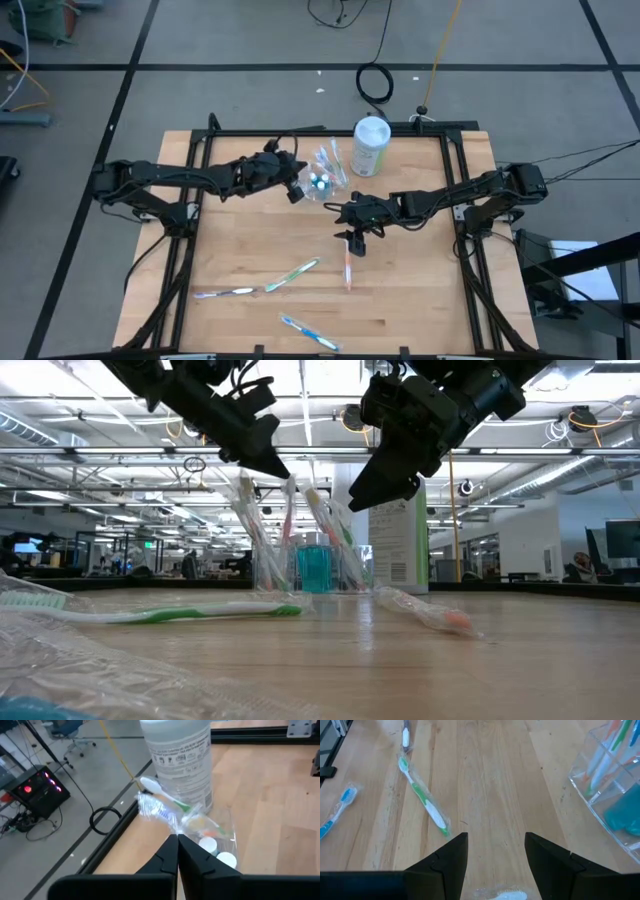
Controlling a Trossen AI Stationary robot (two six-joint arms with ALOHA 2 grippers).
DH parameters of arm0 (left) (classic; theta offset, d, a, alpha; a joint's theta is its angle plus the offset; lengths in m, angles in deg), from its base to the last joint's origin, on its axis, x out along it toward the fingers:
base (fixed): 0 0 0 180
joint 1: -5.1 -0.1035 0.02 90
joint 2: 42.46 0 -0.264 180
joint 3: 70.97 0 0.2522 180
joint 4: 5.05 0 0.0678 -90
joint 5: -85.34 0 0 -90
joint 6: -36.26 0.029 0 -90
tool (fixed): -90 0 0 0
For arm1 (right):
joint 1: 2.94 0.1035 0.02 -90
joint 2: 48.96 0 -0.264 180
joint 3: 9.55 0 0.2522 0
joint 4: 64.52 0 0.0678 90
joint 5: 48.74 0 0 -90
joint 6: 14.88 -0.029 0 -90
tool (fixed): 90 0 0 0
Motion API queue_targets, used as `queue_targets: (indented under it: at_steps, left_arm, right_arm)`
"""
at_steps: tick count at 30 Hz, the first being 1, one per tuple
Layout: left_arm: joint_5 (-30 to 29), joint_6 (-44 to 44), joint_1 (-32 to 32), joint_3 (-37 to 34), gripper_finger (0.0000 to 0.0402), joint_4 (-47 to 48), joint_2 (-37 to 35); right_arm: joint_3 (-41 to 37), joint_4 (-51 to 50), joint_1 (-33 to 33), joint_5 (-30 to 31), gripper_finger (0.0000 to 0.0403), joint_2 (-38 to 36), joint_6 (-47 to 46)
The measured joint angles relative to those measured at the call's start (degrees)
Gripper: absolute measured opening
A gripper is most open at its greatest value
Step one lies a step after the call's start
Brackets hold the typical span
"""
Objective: Pick & Place toothbrushing station
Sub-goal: Adjust the toothbrushes in the transparent organizer
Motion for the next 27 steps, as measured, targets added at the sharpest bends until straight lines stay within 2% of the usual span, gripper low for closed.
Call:
queue_targets:
  at_steps: [3, 8, 11, 15, 23, 27]
  left_arm:
    - [-1.5, -1.2, 0.2, 0.0, 0.0016, 1.4, 0.0]
    - [-8.7, -1.1, 1.6, 0.0, 0.0009, 6.5, -1.9]
    - [-9.0, -1.8, 2.5, 0.0, 0.0005, 9.7, -4.0]
    - [-9.0, -2.3, 3.4, 0.0, 0.0018, 12.6, -6.2]
    - [-9.4, -5.7, 2.7, 0.0, 0.0005, 22.9, -6.5]
    - [-9.9, -7.0, 2.7, 0.0, 0.0011, 24.4, -6.5]
  right_arm:
    - [0.0, 0.0, 0.0, 0.0, 0.0189, 0.0, 0.0]
    - [0.0, 0.0, 0.0, 0.0, 0.0188, 0.0, 0.0]
    - [0.0, 0.0, 0.0, 0.0, 0.0188, 0.0, 0.0]
    - [0.0, 0.0, 0.0, 0.0, 0.0187, 0.0, 0.0]
    - [0.0, 0.0, 0.0, 0.0, 0.0185, 0.0, 0.0]
    - [0.0, 0.0, 0.0, 0.0, 0.0185, 0.0, 0.0]
